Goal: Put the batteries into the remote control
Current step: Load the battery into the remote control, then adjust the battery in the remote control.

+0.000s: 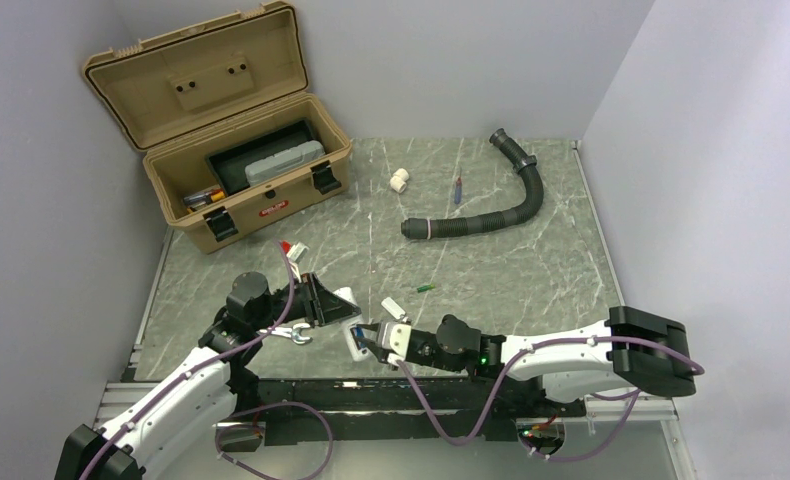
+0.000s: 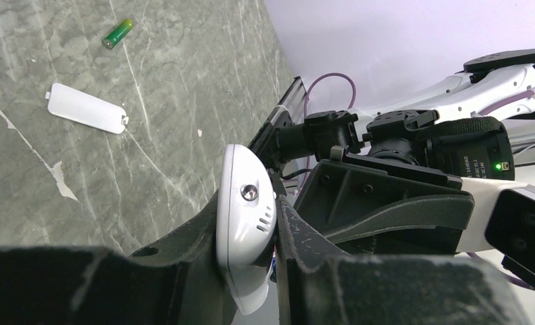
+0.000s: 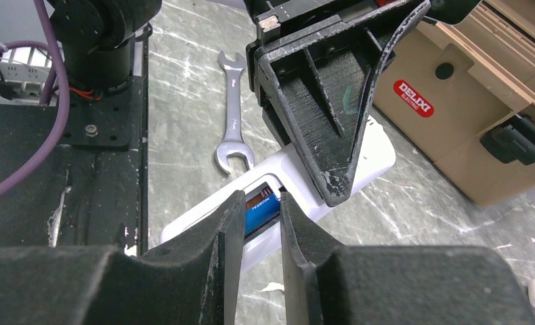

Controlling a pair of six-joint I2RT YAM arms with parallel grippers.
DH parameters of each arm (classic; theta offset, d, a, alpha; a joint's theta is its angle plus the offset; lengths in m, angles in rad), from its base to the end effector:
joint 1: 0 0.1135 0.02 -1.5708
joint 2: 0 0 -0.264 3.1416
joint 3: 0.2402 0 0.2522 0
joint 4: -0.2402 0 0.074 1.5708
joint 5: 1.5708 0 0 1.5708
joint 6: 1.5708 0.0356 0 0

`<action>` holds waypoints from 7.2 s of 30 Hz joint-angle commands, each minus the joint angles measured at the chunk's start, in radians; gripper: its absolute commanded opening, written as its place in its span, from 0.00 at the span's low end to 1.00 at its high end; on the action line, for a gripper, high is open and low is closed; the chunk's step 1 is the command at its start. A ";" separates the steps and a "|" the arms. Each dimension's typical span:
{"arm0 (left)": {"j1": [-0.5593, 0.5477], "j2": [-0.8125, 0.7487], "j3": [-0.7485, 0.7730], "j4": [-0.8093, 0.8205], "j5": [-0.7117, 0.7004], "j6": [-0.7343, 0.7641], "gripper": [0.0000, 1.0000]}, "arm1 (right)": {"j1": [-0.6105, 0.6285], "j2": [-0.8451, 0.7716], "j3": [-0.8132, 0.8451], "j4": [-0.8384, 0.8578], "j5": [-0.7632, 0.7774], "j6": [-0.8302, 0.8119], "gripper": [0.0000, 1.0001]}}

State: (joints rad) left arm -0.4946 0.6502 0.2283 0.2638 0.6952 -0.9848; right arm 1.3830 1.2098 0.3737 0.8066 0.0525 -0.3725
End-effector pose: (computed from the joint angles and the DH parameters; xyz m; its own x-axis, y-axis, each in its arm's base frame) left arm 0.1282 -0.0951 0.2118 -0.8442 -0.2716 -0.4621 0.3940 0.2700 -0.8785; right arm 0.0476 0.2403 0.2157 0.3484 -0.1136 -0.9305 -0.9067 0.2111 -0.3652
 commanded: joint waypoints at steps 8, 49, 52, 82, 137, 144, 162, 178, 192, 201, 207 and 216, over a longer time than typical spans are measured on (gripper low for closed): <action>-0.003 -0.026 0.013 0.045 0.030 -0.004 0.00 | 0.005 -0.060 -0.001 -0.143 -0.024 -0.051 0.28; -0.004 -0.048 0.038 -0.035 -0.008 0.032 0.00 | 0.025 0.028 0.055 -0.139 0.093 -0.026 0.37; -0.004 -0.045 0.037 -0.031 -0.009 0.031 0.00 | 0.026 0.031 0.063 -0.159 0.092 -0.032 0.36; -0.003 -0.038 0.040 -0.026 0.014 0.035 0.00 | 0.031 -0.010 0.056 -0.304 0.074 -0.165 0.30; -0.004 -0.017 0.015 0.015 0.015 0.083 0.00 | 0.031 -0.175 0.003 -0.143 0.114 -0.048 0.40; -0.004 -0.052 -0.022 0.077 0.020 0.109 0.00 | 0.031 -0.203 -0.014 -0.127 0.132 0.033 0.41; -0.004 -0.019 -0.004 0.073 0.081 0.315 0.00 | 0.031 -0.238 -0.074 -0.081 0.105 0.060 0.43; -0.003 -0.070 0.003 0.011 0.052 0.367 0.00 | 0.031 -0.204 -0.059 -0.058 0.108 0.115 0.48; -0.003 0.024 0.017 -0.090 -0.145 0.280 0.00 | 0.031 -0.030 0.074 -0.088 0.353 0.530 0.50; -0.003 0.046 0.017 -0.092 -0.200 0.251 0.00 | 0.030 0.059 0.204 -0.299 0.516 0.775 0.45; -0.004 0.043 0.021 -0.098 -0.208 0.240 0.00 | 0.026 0.092 0.261 -0.423 0.526 0.885 0.42; -0.004 0.042 0.023 -0.106 -0.206 0.233 0.00 | -0.007 0.162 0.352 -0.582 0.411 1.012 0.42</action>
State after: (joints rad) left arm -0.4946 0.6979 0.2192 0.1432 0.4957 -0.7380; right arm 1.3834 1.3602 0.6807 0.2703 0.5129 0.5701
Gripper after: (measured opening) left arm 0.302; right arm 0.422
